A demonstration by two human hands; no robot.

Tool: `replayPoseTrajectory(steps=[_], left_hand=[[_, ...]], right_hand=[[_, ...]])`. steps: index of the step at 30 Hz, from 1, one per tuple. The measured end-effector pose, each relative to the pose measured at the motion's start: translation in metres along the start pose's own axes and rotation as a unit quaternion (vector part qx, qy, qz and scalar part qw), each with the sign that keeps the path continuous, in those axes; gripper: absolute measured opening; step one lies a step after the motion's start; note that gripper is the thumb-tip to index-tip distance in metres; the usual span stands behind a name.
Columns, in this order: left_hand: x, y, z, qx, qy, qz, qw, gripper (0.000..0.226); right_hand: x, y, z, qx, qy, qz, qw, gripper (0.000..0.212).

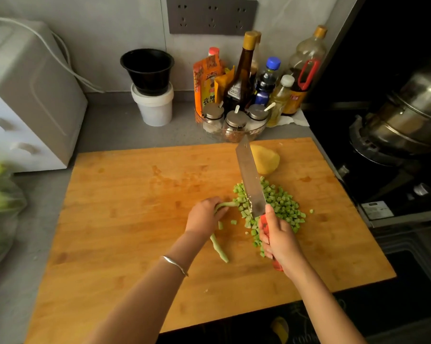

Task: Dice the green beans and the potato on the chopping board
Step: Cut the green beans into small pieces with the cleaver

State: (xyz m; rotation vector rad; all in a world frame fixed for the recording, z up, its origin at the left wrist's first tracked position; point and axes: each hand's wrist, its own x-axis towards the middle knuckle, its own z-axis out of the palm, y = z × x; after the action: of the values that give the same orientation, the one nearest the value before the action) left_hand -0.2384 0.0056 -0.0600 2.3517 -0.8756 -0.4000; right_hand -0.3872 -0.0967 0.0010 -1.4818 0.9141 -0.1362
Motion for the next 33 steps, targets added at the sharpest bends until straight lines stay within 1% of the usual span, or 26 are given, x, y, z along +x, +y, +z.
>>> replayPoseTrajectory(steps=[3, 5, 8, 9, 11, 14, 17, 19, 23, 26, 28, 31, 33], left_hand=[[0.002, -0.014, -0.016, -0.033, 0.007, -0.015, 0.999, 0.025], [-0.001, -0.028, -0.028, -0.052, -0.028, -0.008, 0.998, 0.025], [-0.009, -0.036, -0.035, -0.041, -0.066, -0.007, 0.997, 0.027], [-0.011, -0.038, -0.035, -0.035, -0.062, -0.017, 0.997, 0.028], [-0.014, -0.041, -0.034, -0.021, -0.030, -0.034, 0.999, 0.029], [-0.020, -0.047, -0.035, 0.000, 0.031, -0.051, 0.998, 0.021], [-0.026, -0.056, -0.036, 0.003, 0.051, -0.044, 0.998, 0.019], [-0.032, -0.060, -0.034, -0.006, 0.061, -0.032, 0.998, 0.019], [-0.041, -0.057, -0.026, -0.033, 0.085, -0.007, 0.996, 0.017], [-0.042, -0.050, -0.015, -0.024, 0.074, 0.017, 0.997, 0.017], [-0.040, -0.045, -0.007, -0.028, 0.064, 0.025, 0.997, 0.018], [-0.037, -0.040, 0.003, -0.044, 0.073, 0.029, 0.996, 0.024], [-0.038, -0.041, 0.007, -0.044, 0.102, 0.030, 0.993, 0.025]], right_hand=[[-0.002, 0.001, -0.006, -0.002, -0.003, -0.005, 1.000, 0.051], [-0.004, 0.005, -0.008, -0.003, -0.004, -0.002, 1.000, 0.052], [-0.007, 0.008, -0.009, -0.006, -0.011, 0.006, 1.000, 0.052], [-0.008, 0.009, -0.008, -0.006, -0.016, 0.009, 1.000, 0.053], [-0.011, 0.009, -0.006, -0.001, -0.030, 0.017, 0.999, 0.054], [-0.016, 0.013, 0.002, 0.005, -0.064, 0.034, 0.997, 0.054], [-0.021, 0.025, 0.014, -0.017, -0.108, 0.041, 0.993, 0.053], [-0.025, 0.035, 0.020, -0.045, -0.119, 0.045, 0.991, 0.053], [-0.025, 0.044, 0.014, -0.075, -0.084, 0.048, 0.992, 0.054], [-0.018, 0.041, 0.002, -0.070, -0.026, 0.050, 0.996, 0.054], [-0.015, 0.040, -0.002, -0.064, -0.004, 0.047, 0.997, 0.055], [-0.016, 0.041, 0.001, -0.075, -0.009, 0.024, 0.997, 0.055], [-0.019, 0.042, 0.008, -0.074, -0.020, 0.016, 0.997, 0.055]])
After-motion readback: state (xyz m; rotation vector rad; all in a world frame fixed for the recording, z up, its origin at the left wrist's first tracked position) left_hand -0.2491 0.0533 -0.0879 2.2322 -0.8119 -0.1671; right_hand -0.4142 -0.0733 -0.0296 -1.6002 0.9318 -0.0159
